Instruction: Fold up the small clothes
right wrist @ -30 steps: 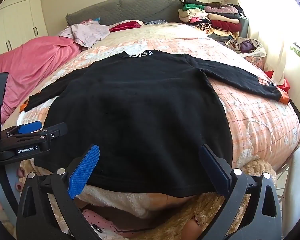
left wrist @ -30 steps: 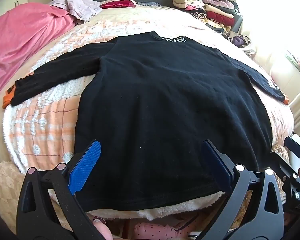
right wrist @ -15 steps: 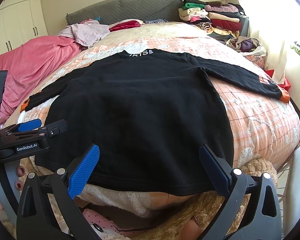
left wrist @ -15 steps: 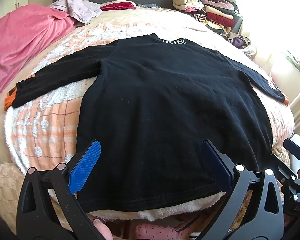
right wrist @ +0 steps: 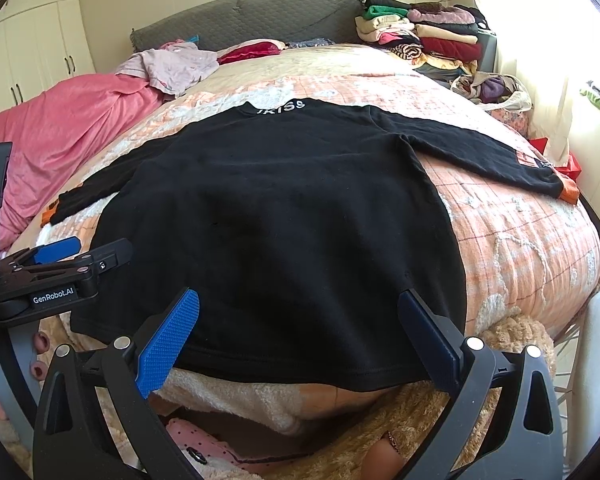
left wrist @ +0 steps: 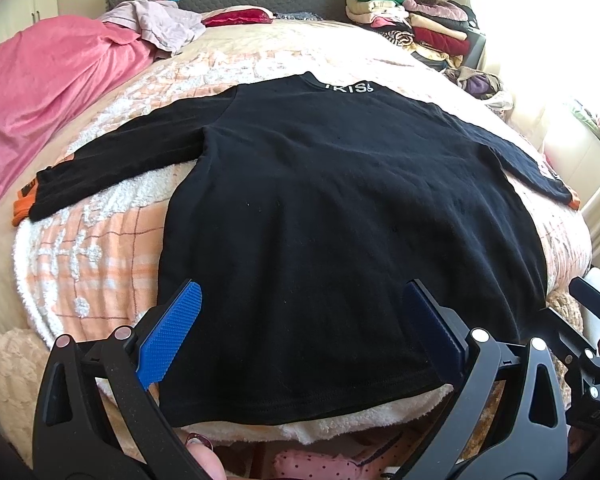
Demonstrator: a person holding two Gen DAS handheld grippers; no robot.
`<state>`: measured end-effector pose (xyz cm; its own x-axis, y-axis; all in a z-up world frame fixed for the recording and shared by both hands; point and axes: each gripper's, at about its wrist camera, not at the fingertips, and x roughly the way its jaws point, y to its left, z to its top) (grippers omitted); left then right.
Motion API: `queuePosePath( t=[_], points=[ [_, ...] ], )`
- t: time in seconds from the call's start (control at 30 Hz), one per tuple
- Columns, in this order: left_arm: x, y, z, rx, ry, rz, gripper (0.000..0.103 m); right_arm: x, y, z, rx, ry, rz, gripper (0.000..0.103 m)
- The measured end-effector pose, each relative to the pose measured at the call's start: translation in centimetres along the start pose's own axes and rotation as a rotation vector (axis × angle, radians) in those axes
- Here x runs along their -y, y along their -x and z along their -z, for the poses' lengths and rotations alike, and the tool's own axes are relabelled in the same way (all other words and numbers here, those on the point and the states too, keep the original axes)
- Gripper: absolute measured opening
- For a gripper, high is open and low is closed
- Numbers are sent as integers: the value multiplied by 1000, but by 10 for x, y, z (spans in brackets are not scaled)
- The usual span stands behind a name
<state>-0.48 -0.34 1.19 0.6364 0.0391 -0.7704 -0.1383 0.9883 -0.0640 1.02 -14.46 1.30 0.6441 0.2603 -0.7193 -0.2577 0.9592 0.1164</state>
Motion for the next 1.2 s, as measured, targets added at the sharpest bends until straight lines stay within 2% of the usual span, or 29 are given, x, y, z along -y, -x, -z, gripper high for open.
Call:
queuePosePath(
  t=[0.67,1.2],
  points=[
    [1,-3,-1,-7,2,1,95,6,-4,-4,4,-26,-5,99],
    [14,-28,-23,-30,-8,-10,95,40,-25,-31,10,-110,13,99]
  ],
)
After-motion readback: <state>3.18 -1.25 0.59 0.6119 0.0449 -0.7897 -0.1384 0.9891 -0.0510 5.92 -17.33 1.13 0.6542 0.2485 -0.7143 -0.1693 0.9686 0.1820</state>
